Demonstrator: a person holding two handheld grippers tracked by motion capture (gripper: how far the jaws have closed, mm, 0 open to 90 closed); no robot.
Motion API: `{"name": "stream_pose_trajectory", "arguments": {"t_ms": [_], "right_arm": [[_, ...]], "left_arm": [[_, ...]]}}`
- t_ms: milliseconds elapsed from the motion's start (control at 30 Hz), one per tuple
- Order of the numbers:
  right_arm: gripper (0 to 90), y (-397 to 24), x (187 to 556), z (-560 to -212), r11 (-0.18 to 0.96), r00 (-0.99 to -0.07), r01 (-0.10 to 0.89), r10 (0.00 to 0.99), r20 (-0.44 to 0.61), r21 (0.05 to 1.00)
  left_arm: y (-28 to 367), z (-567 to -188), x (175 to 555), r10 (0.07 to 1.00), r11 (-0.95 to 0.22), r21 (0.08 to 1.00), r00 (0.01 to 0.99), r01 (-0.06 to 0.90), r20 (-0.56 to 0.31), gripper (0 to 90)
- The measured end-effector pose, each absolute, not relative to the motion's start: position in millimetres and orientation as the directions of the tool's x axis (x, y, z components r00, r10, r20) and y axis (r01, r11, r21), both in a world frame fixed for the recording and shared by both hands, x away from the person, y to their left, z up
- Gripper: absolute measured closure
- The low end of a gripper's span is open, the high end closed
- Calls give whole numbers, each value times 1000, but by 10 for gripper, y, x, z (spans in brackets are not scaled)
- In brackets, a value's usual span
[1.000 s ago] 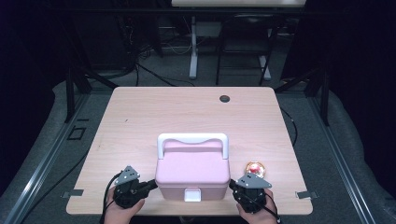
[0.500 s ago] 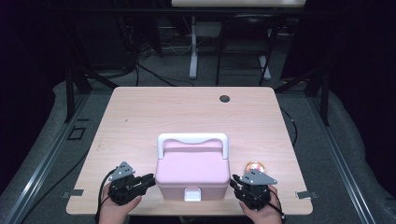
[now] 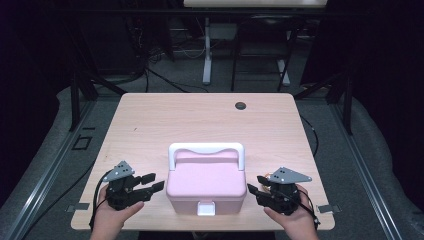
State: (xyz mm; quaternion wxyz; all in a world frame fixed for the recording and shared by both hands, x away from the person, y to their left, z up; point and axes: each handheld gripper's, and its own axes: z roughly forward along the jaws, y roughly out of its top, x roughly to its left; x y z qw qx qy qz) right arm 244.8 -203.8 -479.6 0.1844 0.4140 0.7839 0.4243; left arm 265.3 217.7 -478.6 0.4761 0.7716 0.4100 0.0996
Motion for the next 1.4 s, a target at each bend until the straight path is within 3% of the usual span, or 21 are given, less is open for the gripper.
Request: {"name": "stream_pose_trajectory", "arguments": {"t_ms": [433, 733, 1000, 1400], "right_arm": [[466, -2008, 2534, -4505, 308, -645, 469, 760, 83, 828], [522, -1902, 2725, -4315, 335, -665, 450, 745, 59, 828], [549, -1826, 2930, -4250, 304, -656, 501, 744, 127, 810], [566, -1818, 3060, -4237, 277, -642, 514, 752, 150, 812]], "left_arm": [[2164, -4469, 2757, 714, -199, 833, 659, 517, -238, 507], [1998, -4377, 2927, 698, -253, 820, 684, 513, -213, 510], [1902, -4312, 3090, 693, -256, 808, 683, 531, -229, 513], [1860, -4312, 3192, 703, -271, 797, 676, 541, -220, 529]]}}
